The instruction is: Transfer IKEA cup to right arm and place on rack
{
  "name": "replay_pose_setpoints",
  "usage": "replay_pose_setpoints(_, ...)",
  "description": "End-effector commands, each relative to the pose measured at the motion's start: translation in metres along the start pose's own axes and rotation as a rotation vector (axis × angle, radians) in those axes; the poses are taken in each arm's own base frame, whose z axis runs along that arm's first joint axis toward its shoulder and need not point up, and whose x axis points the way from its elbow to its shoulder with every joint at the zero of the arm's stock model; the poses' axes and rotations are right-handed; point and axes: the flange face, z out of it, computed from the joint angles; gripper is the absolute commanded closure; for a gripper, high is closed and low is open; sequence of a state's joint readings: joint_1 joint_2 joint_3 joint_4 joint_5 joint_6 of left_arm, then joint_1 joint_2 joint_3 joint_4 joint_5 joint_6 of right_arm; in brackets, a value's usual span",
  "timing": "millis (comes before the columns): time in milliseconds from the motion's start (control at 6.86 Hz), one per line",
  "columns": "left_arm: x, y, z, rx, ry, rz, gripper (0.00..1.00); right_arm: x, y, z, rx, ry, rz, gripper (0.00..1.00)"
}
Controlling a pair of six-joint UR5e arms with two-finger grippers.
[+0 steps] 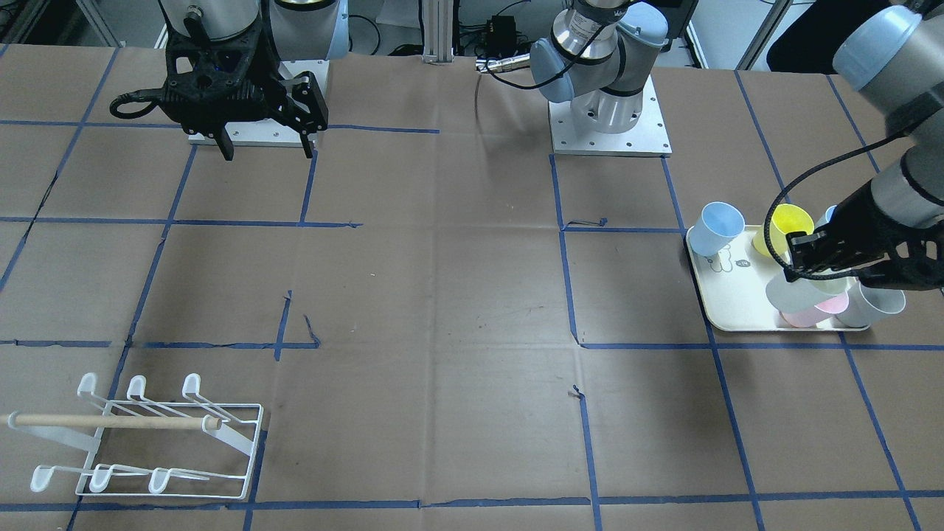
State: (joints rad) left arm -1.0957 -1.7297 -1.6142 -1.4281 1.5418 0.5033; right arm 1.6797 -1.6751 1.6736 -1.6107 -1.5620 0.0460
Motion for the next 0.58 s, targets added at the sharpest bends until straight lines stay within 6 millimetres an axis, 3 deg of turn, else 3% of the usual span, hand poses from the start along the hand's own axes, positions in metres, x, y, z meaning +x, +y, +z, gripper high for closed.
replay_pose_setpoints(0,0.033,-0.022,-0.067,0.018,-0.014,-0.009,1.0,0.0,0.0,0.0,0.001,0.0,0.0,0.0)
replay_pose_setpoints(146,0.047,-0.027,-0.078,0.03,-0.007,-0.013,1.0,0.0,0.0,0.0,0.001,-0.002,0.0,0.0)
replay_pose_setpoints(438,0.1,-0.051,-0.081,0.238,0.082,0.08,1.0,-0.001,-0.004,-0.004,0.041,-0.007,-0.002,0.0)
